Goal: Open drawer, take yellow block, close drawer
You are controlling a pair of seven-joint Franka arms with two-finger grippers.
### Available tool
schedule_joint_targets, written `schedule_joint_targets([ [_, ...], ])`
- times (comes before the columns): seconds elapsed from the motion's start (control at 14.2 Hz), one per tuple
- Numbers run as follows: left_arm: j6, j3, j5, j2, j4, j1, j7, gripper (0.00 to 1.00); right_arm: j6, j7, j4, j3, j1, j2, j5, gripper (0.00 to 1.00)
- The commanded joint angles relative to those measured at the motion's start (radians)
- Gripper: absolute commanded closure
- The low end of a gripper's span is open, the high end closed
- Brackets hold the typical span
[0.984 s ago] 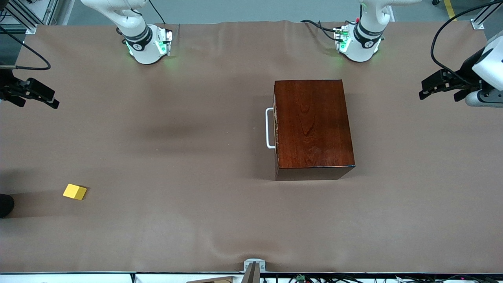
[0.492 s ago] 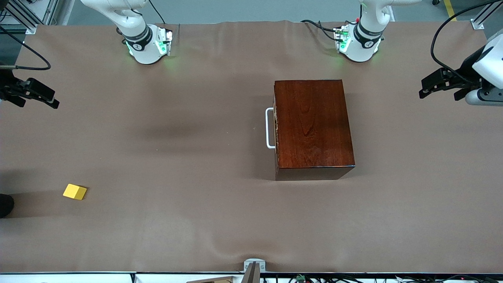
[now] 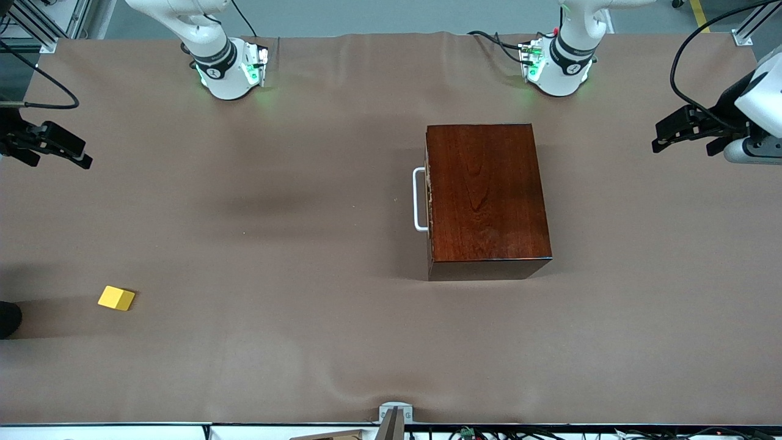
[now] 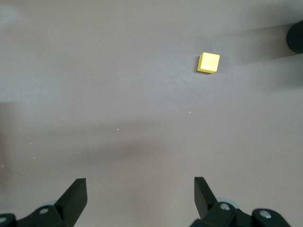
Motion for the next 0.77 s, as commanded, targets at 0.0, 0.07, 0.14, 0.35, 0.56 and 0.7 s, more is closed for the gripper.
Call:
schedule_joint_targets([
  [0.0, -0.019, -0.005, 0.076, 0.01, 0.02, -0.003, 0.003, 0.0, -0.005, 0.002, 0.013, 0.004, 0.0, 0.001, 0.001, 0.0],
  [0.07, -0.019, -0.005, 0.074, 0.008, 0.02, -0.001, 0.003, 0.0, -0.005, 0.002, 0.013, 0.004, 0.0, 0.001, 0.001, 0.0],
  [0.14, -0.019, -0.005, 0.07, 0.008, 0.02, -0.001, 0.003, 0.0, -0.003, 0.002, 0.013, 0.004, 0.0, 0.001, 0.002, 0.0],
  [0.35, -0.019, -0.01, 0.067, 0.008, 0.02, -0.003, 0.003, 0.0, 0.004, 0.002, 0.013, 0.004, -0.002, 0.001, 0.002, 0.0],
  [0.56, -0.019, -0.011, 0.065, 0.007, 0.02, -0.003, 0.003, 0.0, 0.008, 0.002, 0.013, 0.004, 0.003, 0.002, 0.002, 0.0],
  [0.7, -0.019, -0.011, 0.064, 0.008, 0.02, -0.001, 0.003, 0.0, 0.008, 0.002, 0.013, 0.004, 0.003, 0.002, 0.002, 0.0],
])
